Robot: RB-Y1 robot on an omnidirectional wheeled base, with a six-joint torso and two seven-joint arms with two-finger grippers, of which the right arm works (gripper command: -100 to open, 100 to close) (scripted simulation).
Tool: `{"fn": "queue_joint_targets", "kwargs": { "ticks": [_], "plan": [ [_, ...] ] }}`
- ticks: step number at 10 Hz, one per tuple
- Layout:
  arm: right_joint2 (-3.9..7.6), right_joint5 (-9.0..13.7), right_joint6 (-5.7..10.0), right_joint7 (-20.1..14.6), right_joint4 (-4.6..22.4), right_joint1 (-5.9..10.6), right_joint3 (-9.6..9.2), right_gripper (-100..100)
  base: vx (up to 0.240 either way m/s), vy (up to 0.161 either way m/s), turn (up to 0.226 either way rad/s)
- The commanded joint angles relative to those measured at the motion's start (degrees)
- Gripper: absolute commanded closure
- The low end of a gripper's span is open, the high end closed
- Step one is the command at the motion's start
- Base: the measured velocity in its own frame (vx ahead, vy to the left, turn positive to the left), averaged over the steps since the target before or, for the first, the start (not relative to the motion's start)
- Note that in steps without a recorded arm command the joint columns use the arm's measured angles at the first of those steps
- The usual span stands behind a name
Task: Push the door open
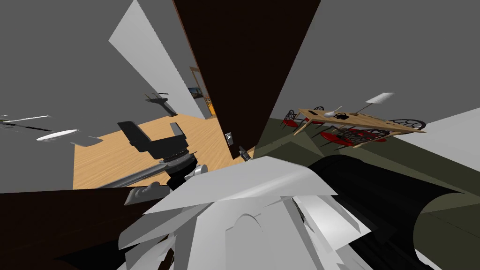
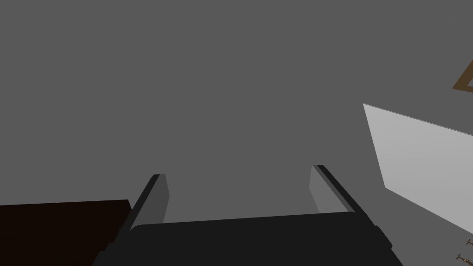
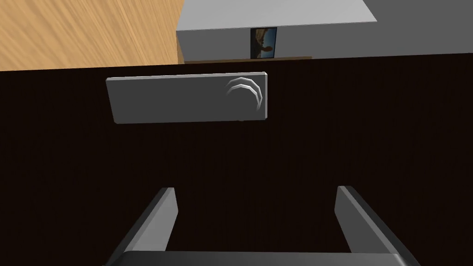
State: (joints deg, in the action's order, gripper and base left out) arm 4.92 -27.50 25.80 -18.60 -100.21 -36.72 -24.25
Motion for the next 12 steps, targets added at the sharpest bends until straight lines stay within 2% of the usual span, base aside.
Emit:
{"fn": "queue_joint_targets", "kwargs": {
  "ticks": [1, 5, 8, 9, 10, 12],
  "plan": [
    [-0.14, 0.3, -0.23, 0.3, 0.8, 1.08, 0.28, -100, 0.101, 0.044, 0.032],
    [-0.87, 0.7, -0.66, 0.9, 2.1, 3.06, 0.79, -100, 0.195, 0.099, 0.02],
    [-2.26, 1.2, -1.1, 1.5, 3.6, 5.1, 1.32, -100, 0.238, 0.088, 0.027],
    [-1.98, 1.1, -0.97, 1.3, 3.4, 4.78, 1.25, -100, 0.094, 0.046, -0.001],
    [-1.98, 1.1, -0.97, 1.3, 3.4, 4.78, 1.25, 100, -0.011, -0.007, -0.003],
    [-1.98, 1.1, -0.97, 1.3, 3.4, 4.78, 1.25, 100, -0.03, -0.016, 0.006]
  ]
}}
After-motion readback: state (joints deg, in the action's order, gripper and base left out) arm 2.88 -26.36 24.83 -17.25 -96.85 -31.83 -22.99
